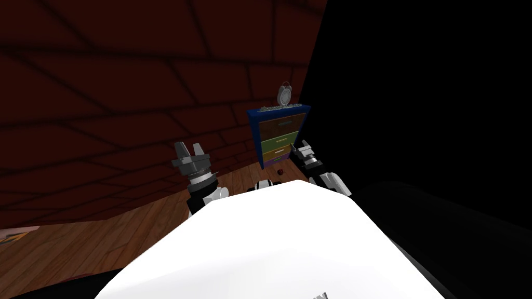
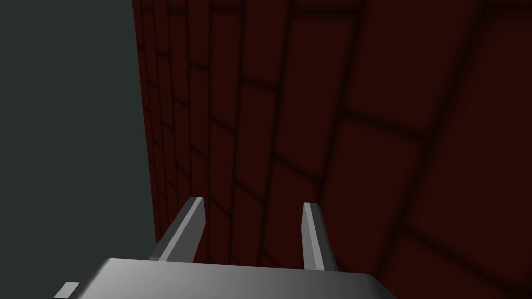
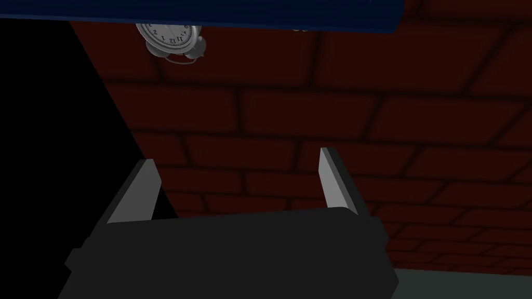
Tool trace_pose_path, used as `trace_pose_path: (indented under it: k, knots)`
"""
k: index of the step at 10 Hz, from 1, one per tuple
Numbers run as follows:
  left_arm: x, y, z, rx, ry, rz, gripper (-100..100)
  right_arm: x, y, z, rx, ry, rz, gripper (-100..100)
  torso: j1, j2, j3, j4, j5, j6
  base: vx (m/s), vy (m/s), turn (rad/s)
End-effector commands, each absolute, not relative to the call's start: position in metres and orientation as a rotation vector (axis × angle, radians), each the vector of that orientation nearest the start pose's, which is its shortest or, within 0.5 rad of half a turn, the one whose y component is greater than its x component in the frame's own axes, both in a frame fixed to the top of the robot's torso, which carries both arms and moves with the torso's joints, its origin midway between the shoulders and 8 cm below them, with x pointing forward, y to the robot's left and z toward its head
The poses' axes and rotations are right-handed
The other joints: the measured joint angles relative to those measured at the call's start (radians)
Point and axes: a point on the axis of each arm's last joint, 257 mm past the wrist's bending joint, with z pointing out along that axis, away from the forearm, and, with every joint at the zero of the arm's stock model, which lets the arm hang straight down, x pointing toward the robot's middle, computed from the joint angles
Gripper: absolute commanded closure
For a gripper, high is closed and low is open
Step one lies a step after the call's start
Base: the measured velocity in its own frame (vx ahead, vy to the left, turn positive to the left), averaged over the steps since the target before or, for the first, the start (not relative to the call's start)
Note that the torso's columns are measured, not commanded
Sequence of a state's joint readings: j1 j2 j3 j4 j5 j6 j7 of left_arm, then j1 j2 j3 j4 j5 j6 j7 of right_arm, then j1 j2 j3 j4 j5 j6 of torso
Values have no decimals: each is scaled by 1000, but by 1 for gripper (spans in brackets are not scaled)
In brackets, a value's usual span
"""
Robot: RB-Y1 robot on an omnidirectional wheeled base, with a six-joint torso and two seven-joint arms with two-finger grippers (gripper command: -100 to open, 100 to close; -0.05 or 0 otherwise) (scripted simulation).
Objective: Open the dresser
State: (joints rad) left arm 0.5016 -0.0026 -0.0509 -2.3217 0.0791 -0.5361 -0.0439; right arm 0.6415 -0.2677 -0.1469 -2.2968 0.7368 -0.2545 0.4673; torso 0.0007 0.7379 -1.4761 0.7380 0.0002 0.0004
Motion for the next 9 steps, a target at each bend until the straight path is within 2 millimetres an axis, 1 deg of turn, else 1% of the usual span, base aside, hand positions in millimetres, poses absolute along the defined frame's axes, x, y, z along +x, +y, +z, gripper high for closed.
trace_pose_path:
  k: [1, 2, 3, 4, 5, 6, 7, 8, 9]
  knots:
    - [330, 271, 48, -640, 518, -1377, 0, 363, -314, -98, -171, 1367, -72, -100, -1, 0, 0, 0, 0, -1, 33, -18, 78]
    - [330, 271, 48, -640, 518, -1377, 0, 363, -325, -107, -210, 1396, -153, -100, -1, 0, 0, 0, 0, 0, 36, -22, 157]
    - [330, 271, 48, -640, 518, -1377, 0, 363, -325, -108, -228, 1398, -171, -100, -1, 0, 0, 0, 0, -1, 30, -26, 87]
    - [330, 271, 48, -640, 518, -1377, 0, 362, -336, -116, -268, 1423, -251, -100, -1, 0, 0, 0, 0, 0, 36, -29, 177]
    - [330, 271, 48, -640, 518, -1377, 0, 362, -336, -117, -285, 1424, -269, -100, -1, 0, 0, 0, 0, -1, 31, -30, 85]
    - [330, 271, 48, -640, 518, -1377, 0, 361, -347, -124, -328, 1445, -349, -100, -1, 0, 0, 0, 0, 0, 39, -29, 166]
    - [330, 271, 48, -640, 518, -1377, 0, 361, -347, -125, -343, 1445, -364, -100, -1, 0, 0, 0, 0, -1, 34, -24, 85]
    - [330, 271, 48, -640, 518, -1377, 0, 360, -358, -131, -388, 1463, -443, -100, 0, 0, 0, 0, 0, 0, 36, -22, 165]
    - [330, 271, 48, -640, 518, -1377, 0, 360, -358, -132, -402, 1463, -456, -100, 0, 0, 0, 0, 0, -1, 35, -22, 86]
